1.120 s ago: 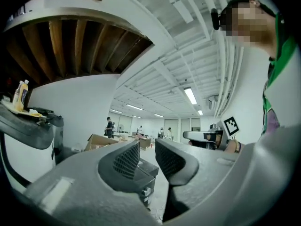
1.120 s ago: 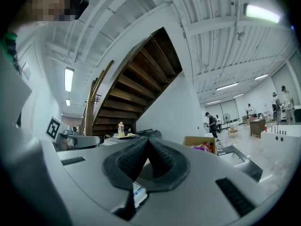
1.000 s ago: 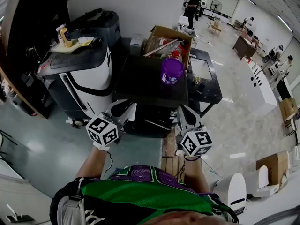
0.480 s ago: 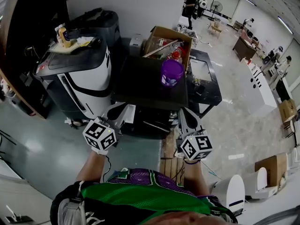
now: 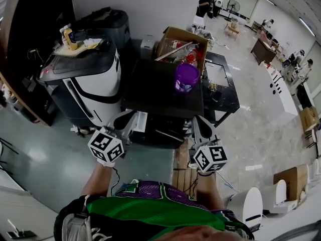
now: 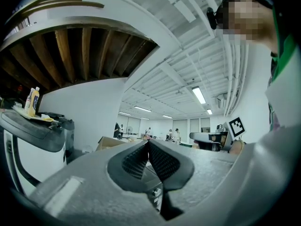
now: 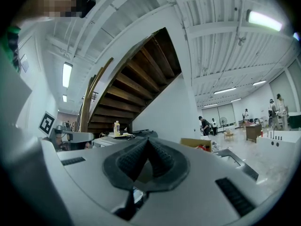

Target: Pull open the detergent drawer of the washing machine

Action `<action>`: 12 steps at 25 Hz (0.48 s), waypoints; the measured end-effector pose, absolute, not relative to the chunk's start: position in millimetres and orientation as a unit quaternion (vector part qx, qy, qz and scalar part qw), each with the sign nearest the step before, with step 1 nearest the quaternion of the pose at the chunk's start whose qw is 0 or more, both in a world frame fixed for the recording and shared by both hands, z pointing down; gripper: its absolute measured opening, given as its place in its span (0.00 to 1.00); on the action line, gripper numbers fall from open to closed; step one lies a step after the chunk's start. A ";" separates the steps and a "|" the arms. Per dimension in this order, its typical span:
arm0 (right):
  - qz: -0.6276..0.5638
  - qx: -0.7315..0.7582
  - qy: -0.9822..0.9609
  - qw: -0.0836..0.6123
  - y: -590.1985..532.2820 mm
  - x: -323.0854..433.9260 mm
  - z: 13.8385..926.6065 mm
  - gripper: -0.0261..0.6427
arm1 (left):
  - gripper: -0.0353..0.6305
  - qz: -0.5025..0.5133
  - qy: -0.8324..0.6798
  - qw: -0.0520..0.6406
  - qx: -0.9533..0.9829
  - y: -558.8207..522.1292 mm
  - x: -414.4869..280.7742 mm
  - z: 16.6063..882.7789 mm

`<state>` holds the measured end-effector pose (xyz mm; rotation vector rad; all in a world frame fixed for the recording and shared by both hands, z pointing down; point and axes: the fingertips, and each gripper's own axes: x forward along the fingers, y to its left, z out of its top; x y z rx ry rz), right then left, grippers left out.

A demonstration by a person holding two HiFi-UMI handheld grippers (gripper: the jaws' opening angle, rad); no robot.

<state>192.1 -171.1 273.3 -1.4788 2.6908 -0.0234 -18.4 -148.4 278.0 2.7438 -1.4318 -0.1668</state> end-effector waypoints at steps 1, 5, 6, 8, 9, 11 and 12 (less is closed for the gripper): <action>-0.007 -0.481 0.876 0.037 -171.6 190.9 273.0 0.04 | 0.08 -0.054 -0.461 0.019 0.885 -147.6 -19.5 277.0; -0.006 -0.482 0.876 0.039 -171.4 188.1 271.3 0.04 | 0.08 -0.055 -0.469 0.010 0.881 -147.0 -24.6 272.7; -0.006 -0.482 0.875 0.039 -170.9 187.9 271.2 0.04 | 0.08 -0.055 -0.470 0.007 0.881 -146.8 -24.8 271.8; -0.006 -0.482 0.875 0.039 -170.2 187.5 271.3 0.04 | 0.08 -0.051 -0.469 0.001 0.882 -146.0 -23.8 271.3; -0.006 -0.482 0.875 0.039 -170.2 187.3 271.2 0.04 | 0.08 -0.046 -0.468 -0.003 0.882 -146.0 -23.0 271.3; -0.006 -0.481 0.876 0.040 -169.9 186.9 270.7 0.04 | 0.08 -0.037 -0.469 -0.011 0.882 -146.0 -21.8 272.0; -0.005 -0.481 0.876 0.040 -169.4 186.5 270.4 0.04 | 0.08 -0.036 -0.469 -0.011 0.882 -145.8 -21.7 272.4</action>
